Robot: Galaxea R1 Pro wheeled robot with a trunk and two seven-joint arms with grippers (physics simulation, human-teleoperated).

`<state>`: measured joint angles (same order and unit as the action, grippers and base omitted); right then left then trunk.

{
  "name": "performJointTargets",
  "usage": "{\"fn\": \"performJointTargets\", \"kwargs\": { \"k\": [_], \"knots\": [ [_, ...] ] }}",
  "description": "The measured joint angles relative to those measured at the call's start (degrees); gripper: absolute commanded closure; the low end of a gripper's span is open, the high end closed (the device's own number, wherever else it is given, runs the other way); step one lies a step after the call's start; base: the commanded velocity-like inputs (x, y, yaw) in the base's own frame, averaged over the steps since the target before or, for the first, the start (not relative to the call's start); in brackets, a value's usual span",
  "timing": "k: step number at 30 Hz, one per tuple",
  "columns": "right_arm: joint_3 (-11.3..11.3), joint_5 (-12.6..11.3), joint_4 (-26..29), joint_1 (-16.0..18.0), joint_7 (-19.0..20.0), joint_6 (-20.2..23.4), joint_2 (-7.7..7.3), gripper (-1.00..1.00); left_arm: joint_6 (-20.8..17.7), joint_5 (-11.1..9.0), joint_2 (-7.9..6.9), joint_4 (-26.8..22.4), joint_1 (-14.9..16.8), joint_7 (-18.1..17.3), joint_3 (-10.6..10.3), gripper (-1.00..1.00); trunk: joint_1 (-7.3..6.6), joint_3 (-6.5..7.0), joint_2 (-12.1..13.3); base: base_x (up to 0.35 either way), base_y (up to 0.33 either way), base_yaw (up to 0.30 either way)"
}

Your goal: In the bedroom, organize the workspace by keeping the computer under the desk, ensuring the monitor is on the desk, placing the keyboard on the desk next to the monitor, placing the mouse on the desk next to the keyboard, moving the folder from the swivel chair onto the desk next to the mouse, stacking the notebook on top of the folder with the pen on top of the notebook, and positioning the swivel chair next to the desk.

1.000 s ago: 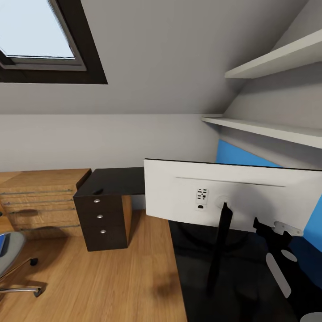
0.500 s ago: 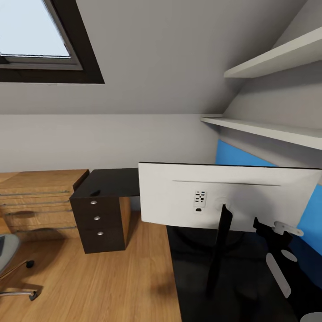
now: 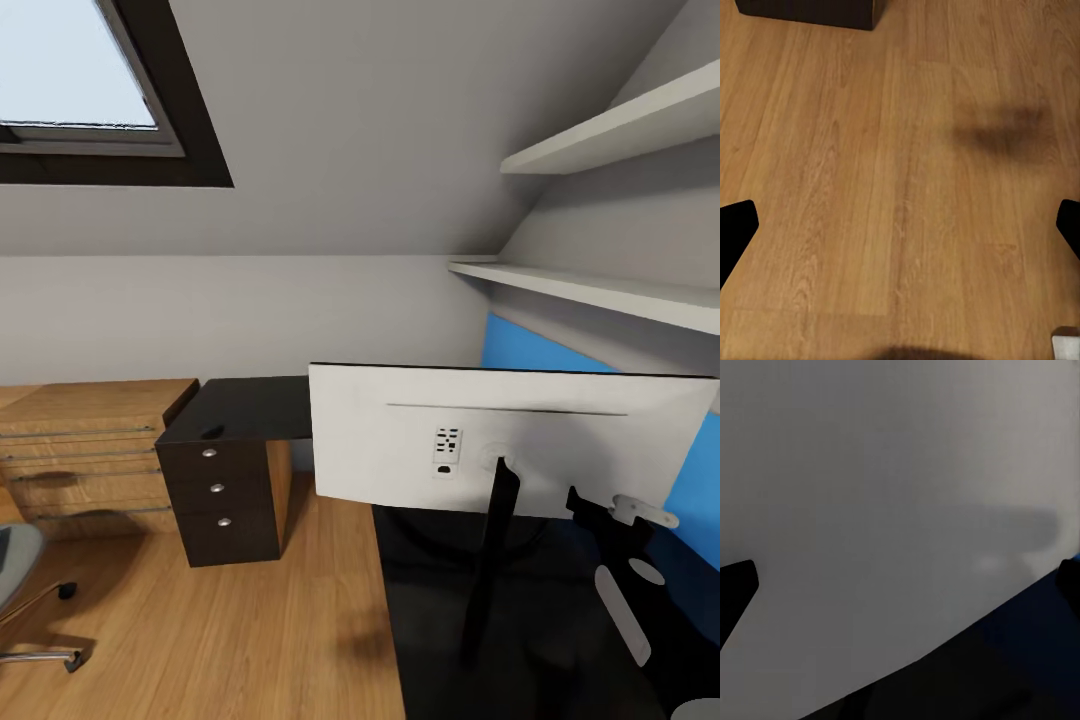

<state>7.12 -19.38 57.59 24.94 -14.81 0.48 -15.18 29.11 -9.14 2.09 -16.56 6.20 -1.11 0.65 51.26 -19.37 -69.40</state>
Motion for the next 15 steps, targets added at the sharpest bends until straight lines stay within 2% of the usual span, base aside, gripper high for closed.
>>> {"fn": "performJointTargets", "kwargs": {
  "k": [3,10,15],
  "knots": [
    [-0.01,0.0,0.0,0.0,-0.01,0.0,0.0,-1.0,0.0,0.01,0.0,0.0,0.0,0.0,0.0,-1.0,0.0,0.0,0.0,0.016,0.0,0.0],
    [0.02,0.07,0.0,0.0,-0.05,0.0,0.0,-1.0,0.0,0.09,0.0,-0.01,0.01,-0.07,-0.07,-1.0,-0.02,0.0,-0.01,0.146,0.0,0.0],
    [-0.01,0.04,0.0,-0.01,-0.01,0.0,0.0,-1.0,0.0,0.1,0.0,0.0,0.0,-0.08,-0.07,-1.0,-0.01,0.0,0.0,0.049,0.0,0.0]
  ]
}}
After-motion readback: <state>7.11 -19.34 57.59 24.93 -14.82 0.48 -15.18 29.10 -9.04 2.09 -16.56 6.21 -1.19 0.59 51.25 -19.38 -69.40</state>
